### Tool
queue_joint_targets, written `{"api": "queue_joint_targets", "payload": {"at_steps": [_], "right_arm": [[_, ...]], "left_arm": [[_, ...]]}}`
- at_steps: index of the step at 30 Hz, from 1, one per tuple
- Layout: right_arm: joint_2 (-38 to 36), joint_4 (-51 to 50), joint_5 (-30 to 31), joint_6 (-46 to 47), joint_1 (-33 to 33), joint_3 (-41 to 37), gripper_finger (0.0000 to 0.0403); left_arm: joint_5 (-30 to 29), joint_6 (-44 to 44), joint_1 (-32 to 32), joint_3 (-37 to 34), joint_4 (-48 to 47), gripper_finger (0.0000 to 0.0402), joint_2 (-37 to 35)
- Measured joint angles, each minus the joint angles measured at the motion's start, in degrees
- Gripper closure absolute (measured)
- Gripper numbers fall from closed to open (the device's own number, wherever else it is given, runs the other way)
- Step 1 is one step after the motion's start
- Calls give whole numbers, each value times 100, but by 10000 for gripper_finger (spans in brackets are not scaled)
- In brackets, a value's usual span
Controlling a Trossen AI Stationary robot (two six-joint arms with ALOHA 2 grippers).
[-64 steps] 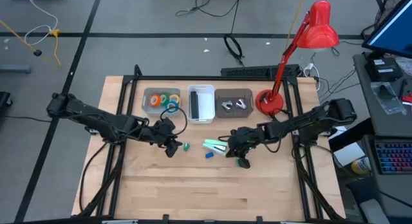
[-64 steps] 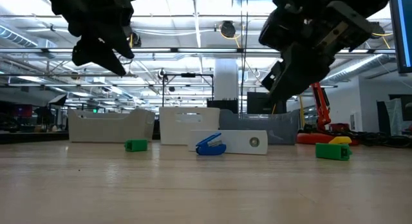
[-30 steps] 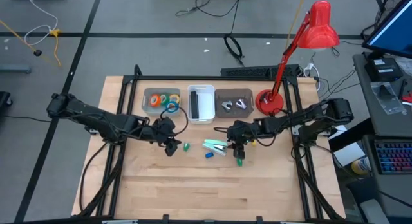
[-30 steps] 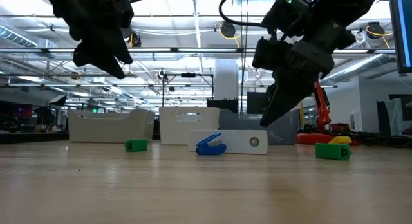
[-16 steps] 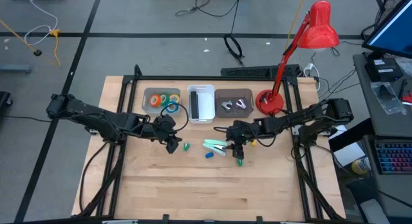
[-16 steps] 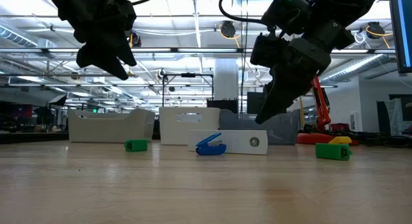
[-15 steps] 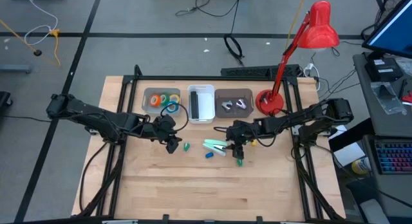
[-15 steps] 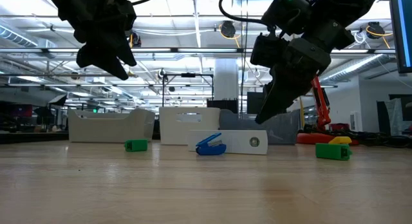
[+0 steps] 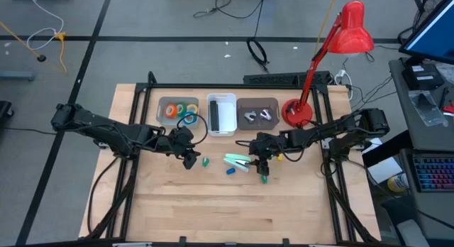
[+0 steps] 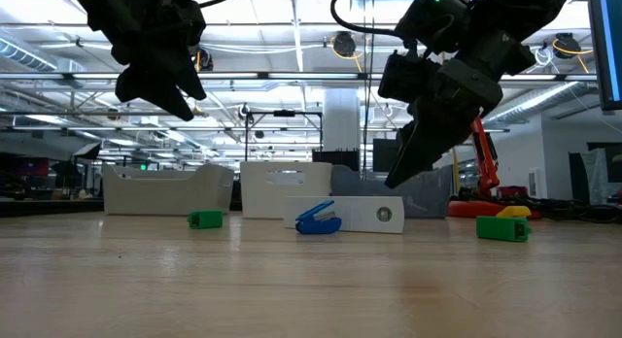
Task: Pick and place Stapler, Stapler remover, tape
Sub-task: Put the green stapler into the white bin
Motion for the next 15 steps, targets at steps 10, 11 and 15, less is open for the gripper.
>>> {"api": "queue_joint_targets", "payload": {"at_steps": [10, 11, 15], "right_arm": [[502, 336, -15, 0, 0, -11, 194], [516, 357, -15, 0, 0, -9, 194], [531, 276, -17, -1, 0, -7, 195]], "left_arm": [[4, -26, 0, 2, 32, 183, 0], [4, -26, 0, 2, 31, 183, 2], [7, -33, 0, 2, 45, 183, 2]]}}
